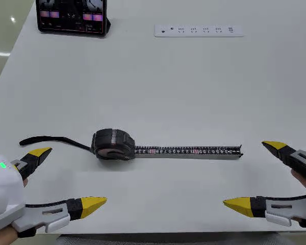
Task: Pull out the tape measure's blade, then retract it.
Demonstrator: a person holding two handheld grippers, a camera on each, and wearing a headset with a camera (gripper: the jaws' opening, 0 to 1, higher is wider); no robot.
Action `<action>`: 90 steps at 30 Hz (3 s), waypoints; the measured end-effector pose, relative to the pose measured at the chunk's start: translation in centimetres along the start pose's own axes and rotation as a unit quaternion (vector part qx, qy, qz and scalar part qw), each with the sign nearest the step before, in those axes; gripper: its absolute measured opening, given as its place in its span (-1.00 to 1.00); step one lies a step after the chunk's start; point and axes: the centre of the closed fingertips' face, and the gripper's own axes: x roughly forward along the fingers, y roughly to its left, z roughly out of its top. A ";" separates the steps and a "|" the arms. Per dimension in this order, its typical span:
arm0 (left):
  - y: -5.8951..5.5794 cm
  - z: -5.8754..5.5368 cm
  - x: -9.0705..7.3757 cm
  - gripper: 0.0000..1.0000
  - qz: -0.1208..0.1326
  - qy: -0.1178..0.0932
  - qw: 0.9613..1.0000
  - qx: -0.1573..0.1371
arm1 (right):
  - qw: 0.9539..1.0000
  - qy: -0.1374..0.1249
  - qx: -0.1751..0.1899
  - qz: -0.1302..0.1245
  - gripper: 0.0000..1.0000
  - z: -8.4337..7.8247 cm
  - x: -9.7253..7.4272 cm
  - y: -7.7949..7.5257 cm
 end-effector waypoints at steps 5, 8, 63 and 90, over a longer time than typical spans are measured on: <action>-0.1 0.0 -0.1 0.97 0.000 0.001 1.000 -0.001 | 1.000 -0.001 0.002 0.000 0.98 0.0 0.0 0.0; -0.2 0.1 -0.1 0.97 -0.001 0.000 1.000 -0.001 | 1.000 -0.003 0.002 -0.001 0.98 0.2 -0.1 0.0; -0.9 2.3 4.8 0.92 0.023 -0.010 0.998 -0.052 | 1.000 -0.006 0.015 -0.004 0.97 -0.2 0.5 -0.9; -2.5 3.4 7.3 0.86 -0.001 -0.014 0.995 -0.099 | 1.000 -0.009 0.015 -0.009 0.92 -0.1 0.4 -1.5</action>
